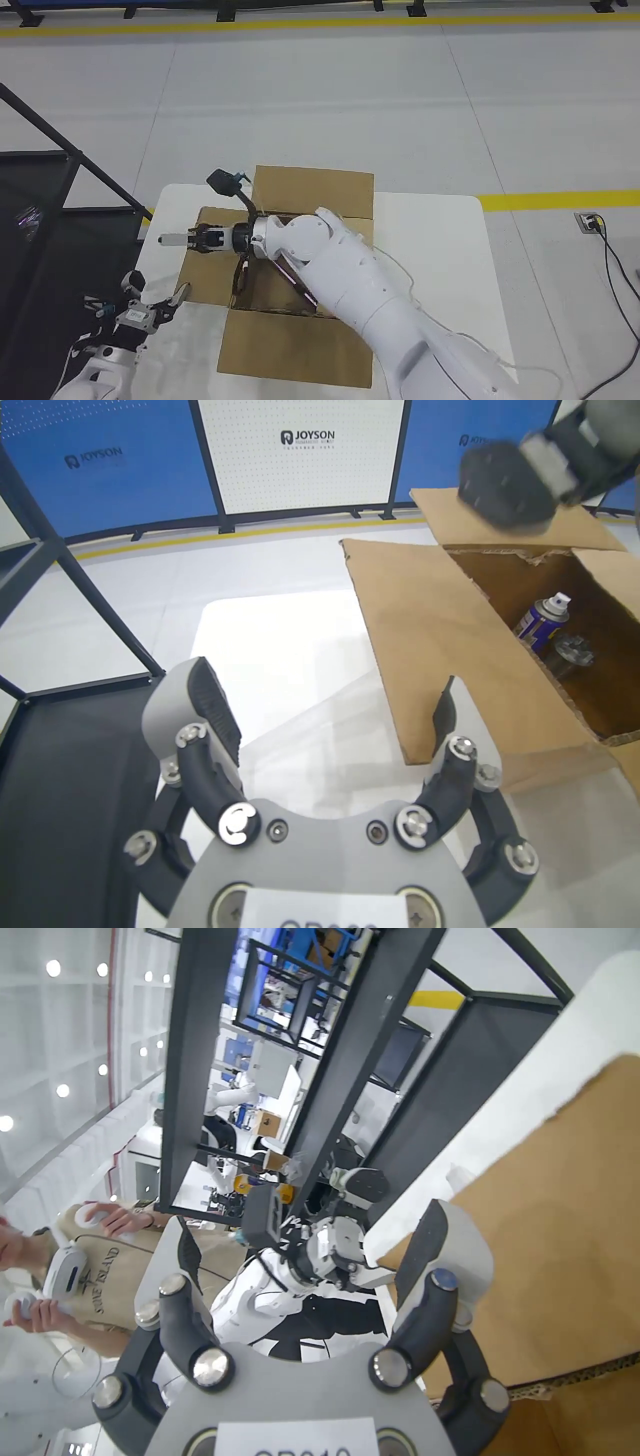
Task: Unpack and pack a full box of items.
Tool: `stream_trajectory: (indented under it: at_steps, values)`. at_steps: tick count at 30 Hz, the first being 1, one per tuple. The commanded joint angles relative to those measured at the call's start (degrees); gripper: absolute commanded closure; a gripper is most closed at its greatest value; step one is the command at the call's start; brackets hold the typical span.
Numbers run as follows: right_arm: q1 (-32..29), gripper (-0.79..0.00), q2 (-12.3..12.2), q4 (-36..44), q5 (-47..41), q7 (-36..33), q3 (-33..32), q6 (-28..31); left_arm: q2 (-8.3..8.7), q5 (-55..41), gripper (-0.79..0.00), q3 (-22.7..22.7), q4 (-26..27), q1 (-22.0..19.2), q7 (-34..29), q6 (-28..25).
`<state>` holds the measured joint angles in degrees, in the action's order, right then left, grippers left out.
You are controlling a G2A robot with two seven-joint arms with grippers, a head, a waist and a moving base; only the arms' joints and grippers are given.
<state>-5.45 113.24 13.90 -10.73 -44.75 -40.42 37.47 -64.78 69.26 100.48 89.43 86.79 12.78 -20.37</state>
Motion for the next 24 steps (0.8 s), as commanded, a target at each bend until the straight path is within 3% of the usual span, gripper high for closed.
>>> stream_trajectory:
  at_steps: [1,4,14,24]
  values:
    - [0.19,-0.785,-0.99,0.44,-2.37,-3.95,-1.72,4.52,-0.01,0.83,-0.785,-0.49,-1.07,-0.68,-0.39,0.41]
    - [-0.08,-0.785,-2.82,2.85,-7.6,-12.96,-4.72,9.11,0.0,1.16,-0.785,-0.9,-2.17,-1.52,-0.46,0.24]
    - [-7.76,-0.785,-11.04,19.34,-3.17,-12.43,-8.94,9.62,0.05,0.72,-0.785,0.91,0.68,1.05,1.87,0.83]
    - [-12.46,-0.785,-16.01,28.91,-1.57,-17.77,-15.57,4.28,-0.09,-0.86,-0.785,5.12,9.59,8.88,7.15,0.85]
